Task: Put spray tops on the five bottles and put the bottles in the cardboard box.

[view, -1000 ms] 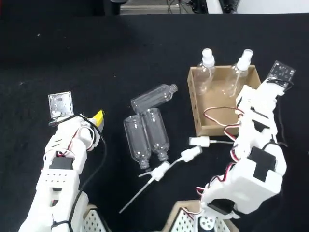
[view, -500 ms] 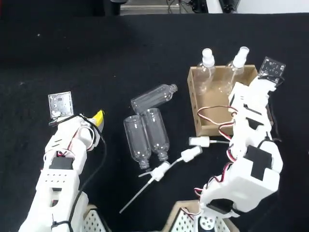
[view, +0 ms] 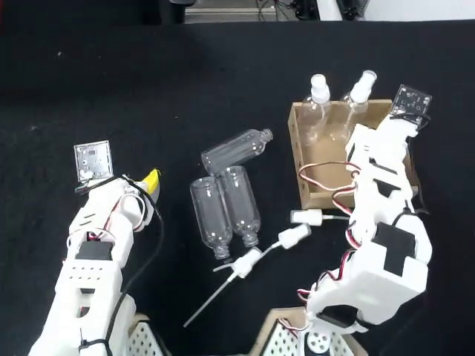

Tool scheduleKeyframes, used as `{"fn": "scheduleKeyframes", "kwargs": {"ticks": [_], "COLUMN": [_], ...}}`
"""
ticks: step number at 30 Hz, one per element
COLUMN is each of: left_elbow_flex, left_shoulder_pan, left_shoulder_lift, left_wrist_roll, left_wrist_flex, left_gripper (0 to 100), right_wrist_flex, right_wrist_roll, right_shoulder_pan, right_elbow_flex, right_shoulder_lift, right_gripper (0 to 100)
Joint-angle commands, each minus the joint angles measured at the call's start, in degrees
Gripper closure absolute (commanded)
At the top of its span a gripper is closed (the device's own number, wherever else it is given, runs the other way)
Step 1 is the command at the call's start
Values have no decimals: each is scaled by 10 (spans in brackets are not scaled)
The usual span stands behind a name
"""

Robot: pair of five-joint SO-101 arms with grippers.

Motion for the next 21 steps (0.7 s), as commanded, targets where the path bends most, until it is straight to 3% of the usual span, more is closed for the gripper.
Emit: {"fn": "scheduleKeyframes", "kwargs": {"ticks": [1,21], "left_elbow_flex": [-7,-7], "left_shoulder_pan": [-3,-2], "left_shoulder_lift": [-5,-8], "left_wrist_roll": [5,5], "left_wrist_flex": [-12,-11], "left_gripper": [787,787], "right_wrist_flex": [-15,-12], "right_wrist_roll": [2,4], "right_shoulder_pan": [-11,-2], "right_elbow_flex": [-18,-51], "right_shoulder_lift": [-4,52], "right_gripper": [987,987]}}
